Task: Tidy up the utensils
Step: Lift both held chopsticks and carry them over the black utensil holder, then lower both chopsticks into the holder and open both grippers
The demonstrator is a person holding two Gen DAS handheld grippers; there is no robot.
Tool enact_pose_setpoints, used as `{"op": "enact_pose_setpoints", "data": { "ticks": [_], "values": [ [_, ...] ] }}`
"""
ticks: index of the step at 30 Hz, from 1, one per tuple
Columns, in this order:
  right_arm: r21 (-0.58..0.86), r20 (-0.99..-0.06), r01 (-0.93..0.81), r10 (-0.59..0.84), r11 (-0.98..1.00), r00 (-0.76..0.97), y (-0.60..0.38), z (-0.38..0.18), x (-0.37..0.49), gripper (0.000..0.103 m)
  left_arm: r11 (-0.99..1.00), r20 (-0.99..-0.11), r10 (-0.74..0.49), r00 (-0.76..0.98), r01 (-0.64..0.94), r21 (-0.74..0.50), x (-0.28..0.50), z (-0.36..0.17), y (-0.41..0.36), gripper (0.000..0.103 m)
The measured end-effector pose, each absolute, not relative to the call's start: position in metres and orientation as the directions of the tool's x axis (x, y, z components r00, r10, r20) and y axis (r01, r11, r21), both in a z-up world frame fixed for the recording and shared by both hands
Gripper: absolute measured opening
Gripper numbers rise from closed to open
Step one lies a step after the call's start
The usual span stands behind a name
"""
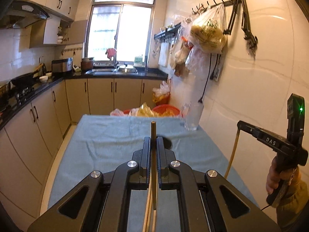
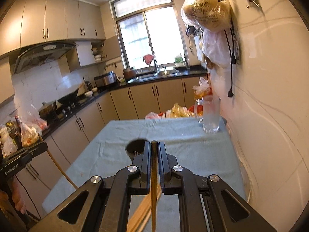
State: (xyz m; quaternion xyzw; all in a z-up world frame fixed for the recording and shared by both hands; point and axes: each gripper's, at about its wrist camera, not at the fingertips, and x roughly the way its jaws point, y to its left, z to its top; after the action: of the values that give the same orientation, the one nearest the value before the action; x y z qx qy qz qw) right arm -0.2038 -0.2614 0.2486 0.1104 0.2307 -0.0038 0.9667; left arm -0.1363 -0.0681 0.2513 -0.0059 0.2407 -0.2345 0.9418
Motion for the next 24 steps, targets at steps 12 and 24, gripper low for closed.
{"op": "enact_pose_setpoints", "data": {
  "ticks": [12, 24],
  "values": [
    [0.371, -0.191, 0.012, 0.063, 0.928, 0.979, -0.271, 0.308, -0.111, 0.007, 0.877, -0.348, -0.481, 0.805, 0.443, -0.188, -0.032, 0.309, -0.121, 0.005],
    [0.369, -0.330, 0.088, 0.041, 0.925, 0.943, -0.272, 0.237, -0.019, 0.008, 0.906, -0.547, -0.417, 0.726, 0.378, -0.189, 0.066, 0.213, -0.167, 0.005]
  ]
}}
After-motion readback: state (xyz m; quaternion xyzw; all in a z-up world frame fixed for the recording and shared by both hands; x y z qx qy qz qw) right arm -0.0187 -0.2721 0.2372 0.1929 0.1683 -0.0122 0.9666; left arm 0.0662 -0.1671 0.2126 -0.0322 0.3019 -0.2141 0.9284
